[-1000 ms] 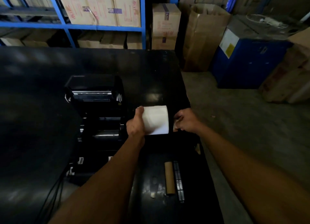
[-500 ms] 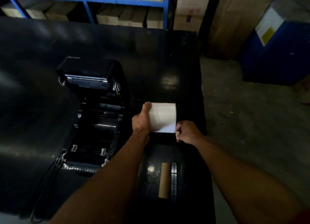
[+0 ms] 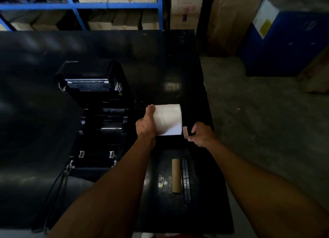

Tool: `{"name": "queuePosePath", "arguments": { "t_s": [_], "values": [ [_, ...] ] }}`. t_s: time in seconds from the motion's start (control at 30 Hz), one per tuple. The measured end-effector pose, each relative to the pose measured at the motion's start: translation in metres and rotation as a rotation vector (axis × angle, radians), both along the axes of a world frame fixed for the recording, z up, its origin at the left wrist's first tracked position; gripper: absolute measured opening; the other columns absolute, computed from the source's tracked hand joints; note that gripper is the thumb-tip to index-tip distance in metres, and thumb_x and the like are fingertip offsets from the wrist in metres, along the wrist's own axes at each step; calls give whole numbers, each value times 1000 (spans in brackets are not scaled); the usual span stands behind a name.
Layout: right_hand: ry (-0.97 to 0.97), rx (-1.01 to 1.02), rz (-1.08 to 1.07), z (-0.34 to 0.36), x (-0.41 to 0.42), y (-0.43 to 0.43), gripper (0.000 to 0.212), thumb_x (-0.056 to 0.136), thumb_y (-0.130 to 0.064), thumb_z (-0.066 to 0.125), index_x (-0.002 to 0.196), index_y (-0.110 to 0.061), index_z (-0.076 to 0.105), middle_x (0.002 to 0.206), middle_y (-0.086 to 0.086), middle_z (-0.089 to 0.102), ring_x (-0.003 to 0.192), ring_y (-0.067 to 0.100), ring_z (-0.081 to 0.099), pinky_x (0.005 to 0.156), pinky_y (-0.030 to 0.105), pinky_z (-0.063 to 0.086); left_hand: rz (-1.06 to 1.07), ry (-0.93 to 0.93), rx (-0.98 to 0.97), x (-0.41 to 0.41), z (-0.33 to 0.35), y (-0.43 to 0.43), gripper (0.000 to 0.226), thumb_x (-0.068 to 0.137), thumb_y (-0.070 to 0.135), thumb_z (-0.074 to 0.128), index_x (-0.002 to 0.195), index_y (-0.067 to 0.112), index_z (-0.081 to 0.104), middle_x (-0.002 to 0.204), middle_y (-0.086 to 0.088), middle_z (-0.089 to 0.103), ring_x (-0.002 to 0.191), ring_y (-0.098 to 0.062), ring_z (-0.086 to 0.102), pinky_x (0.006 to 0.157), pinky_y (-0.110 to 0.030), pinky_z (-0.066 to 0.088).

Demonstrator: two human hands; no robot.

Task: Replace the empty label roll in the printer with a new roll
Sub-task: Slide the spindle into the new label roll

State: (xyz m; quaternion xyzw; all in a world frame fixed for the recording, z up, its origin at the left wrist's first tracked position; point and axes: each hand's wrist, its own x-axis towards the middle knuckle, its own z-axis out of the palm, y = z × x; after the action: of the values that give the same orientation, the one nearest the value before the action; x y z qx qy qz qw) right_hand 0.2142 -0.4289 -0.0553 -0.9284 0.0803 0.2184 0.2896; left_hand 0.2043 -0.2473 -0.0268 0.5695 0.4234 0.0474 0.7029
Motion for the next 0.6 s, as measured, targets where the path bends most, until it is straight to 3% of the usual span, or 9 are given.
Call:
{"name": "queuePosePath", "arguments": {
  "t_s": [0.1,0.13,0.17,0.23,0.3,0.33,0.37,0.53,0.6],
  "values": [
    [78,34,-38,0,-30,0,22,77,-18,79,88,-7,64,88,19,74,77,32,74,78,44,61,-29,-15,-22,-18,2,3,38,71,53,70,69,18,54,77,-3,62,71,-23,64,69,-38,58],
    [85,39,-51,-2,-40,2,22,76,-19,80,87,-8,65,83,18,75,74,30,75,79,38,59,-35,-15,-27,-23,3,4,39,70,54,70,68,18,54,77,-3,62,71,-22,64,68,-36,57],
    [88,40,-64,-2,-50,3,21,76,-21,80,85,-9,65,79,17,76,73,28,75,78,28,51,-41,-17,-33,-29,3,6,39,70,54,70,68,18,54,77,-3,62,71,-23,64,68,-36,57],
    [94,41,-85,-3,-66,8,21,75,-21,80,79,-11,63,75,16,75,72,27,75,67,25,40,-54,-13,-30,-40,4,8,41,69,55,70,67,19,53,77,-3,61,71,-23,64,67,-35,56],
    [94,39,-84,-2,-80,14,24,75,-19,81,81,-8,61,79,19,74,74,31,75,68,28,54,-72,-5,-9,-50,4,9,43,68,58,69,66,19,51,77,-3,60,72,-23,63,71,-38,57],
    [89,27,-76,0,-86,16,26,75,-18,82,84,-6,61,83,20,74,76,34,74,70,39,61,-82,-1,-7,-54,4,10,44,66,59,69,66,19,50,78,-3,59,74,-24,63,74,-40,58],
    [84,6,-64,2,-91,19,29,74,-18,82,88,-5,61,87,20,72,78,35,74,71,43,62,-87,-1,-9,-59,4,11,44,65,60,68,66,20,50,78,-3,59,74,-24,63,76,-41,58],
    [89,-118,10,0,-105,23,35,76,-16,79,103,-4,59,107,17,65,93,32,67,73,36,58,-90,-10,-17,-73,4,13,46,60,63,67,67,20,50,81,-4,60,81,-28,64,81,-45,57],
    [94,-126,0,-3,-107,24,37,78,-15,77,108,-5,58,111,17,63,97,33,66,78,38,59,-72,-10,-24,-76,4,14,45,62,62,68,66,20,49,79,-3,59,76,-25,63,75,-40,57]
  ]
}}
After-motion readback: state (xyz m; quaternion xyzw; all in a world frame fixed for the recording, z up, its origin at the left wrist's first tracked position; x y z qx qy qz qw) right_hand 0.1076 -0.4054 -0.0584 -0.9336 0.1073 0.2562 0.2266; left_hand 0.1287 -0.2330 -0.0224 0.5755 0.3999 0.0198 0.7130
